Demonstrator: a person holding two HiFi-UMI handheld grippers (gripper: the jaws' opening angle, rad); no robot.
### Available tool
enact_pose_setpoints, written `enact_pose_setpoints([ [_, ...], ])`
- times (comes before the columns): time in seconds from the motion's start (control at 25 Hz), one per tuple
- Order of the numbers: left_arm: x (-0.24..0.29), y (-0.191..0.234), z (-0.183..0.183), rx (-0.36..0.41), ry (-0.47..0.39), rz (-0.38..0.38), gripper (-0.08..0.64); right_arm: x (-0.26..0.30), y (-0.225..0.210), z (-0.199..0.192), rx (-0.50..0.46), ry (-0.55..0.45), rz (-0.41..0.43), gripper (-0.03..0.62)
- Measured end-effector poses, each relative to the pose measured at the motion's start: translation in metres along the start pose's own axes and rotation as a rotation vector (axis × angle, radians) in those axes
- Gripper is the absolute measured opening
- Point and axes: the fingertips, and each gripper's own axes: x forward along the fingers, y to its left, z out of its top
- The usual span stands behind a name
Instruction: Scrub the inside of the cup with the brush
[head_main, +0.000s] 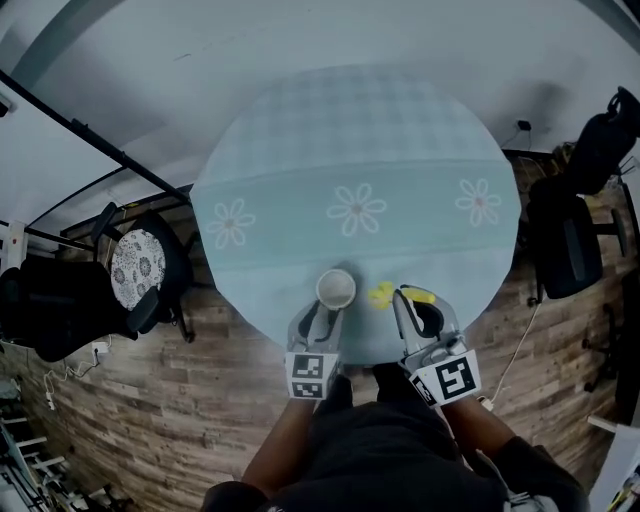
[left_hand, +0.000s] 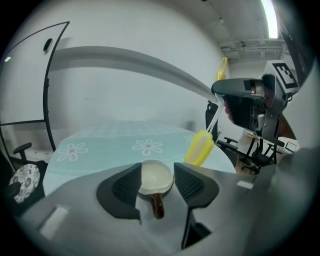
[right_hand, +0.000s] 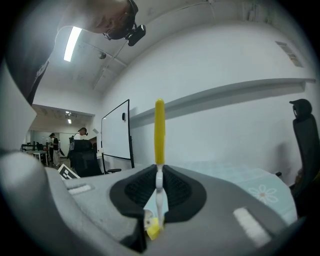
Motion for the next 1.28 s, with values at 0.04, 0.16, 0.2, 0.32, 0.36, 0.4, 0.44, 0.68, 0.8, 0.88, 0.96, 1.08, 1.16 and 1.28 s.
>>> enact_pose_setpoints([
  [0.04,0.003,0.0,-0.007,-0.005,0.021,0.009,0.221,0.002,-0.001,-0.003,0.004,0.005,0.006,0.037],
  [0.16,0.014,0.001,-0.023,-0.013,0.07,0.037,0.369,0.008,-0.003,-0.012,0.014,0.011,0.021,0.037],
  [0.2,0.018,0.001,-0.027,-0.014,0.083,0.039,0.424,0.01,-0.004,-0.015,0.018,0.014,0.026,0.037],
  [0.32,0.03,-0.003,-0.035,-0.012,0.119,0.038,0.533,0.014,-0.008,-0.025,0.027,0.024,0.035,0.037],
  [0.36,0.034,-0.004,-0.039,-0.014,0.131,0.037,0.563,0.014,-0.011,-0.028,0.03,0.028,0.035,0.037],
  [0.4,0.04,-0.004,-0.043,-0.016,0.142,0.037,0.583,0.015,-0.013,-0.032,0.033,0.031,0.034,0.037],
  [0.44,0.045,-0.003,-0.047,-0.019,0.152,0.038,0.6,0.016,-0.016,-0.036,0.036,0.035,0.032,0.037],
  [0.68,0.07,0.002,-0.065,-0.04,0.205,0.047,0.6,0.023,-0.035,-0.049,0.051,0.043,0.026,0.037],
  [0.8,0.078,0.0,-0.071,-0.002,0.23,0.054,0.6,0.023,-0.041,-0.044,0.063,0.024,0.029,0.037],
  [0.88,0.083,0.001,-0.075,0.023,0.248,0.059,0.6,0.024,-0.045,-0.036,0.061,0.008,0.032,0.037],
  [0.96,0.089,0.001,-0.08,0.023,0.269,0.057,0.6,0.026,-0.051,-0.03,0.061,-0.003,0.032,0.037],
  [1.08,0.096,0.004,-0.087,0.006,0.282,0.06,0.6,0.03,-0.059,-0.026,0.063,-0.011,0.035,0.037],
  [1.16,0.099,0.008,-0.091,0.003,0.289,0.06,0.598,0.037,-0.063,-0.027,0.062,-0.008,0.042,0.037],
  [1.28,0.107,0.008,-0.092,-0.003,0.304,0.046,0.598,0.046,-0.07,-0.029,0.068,0.003,0.049,0.037],
])
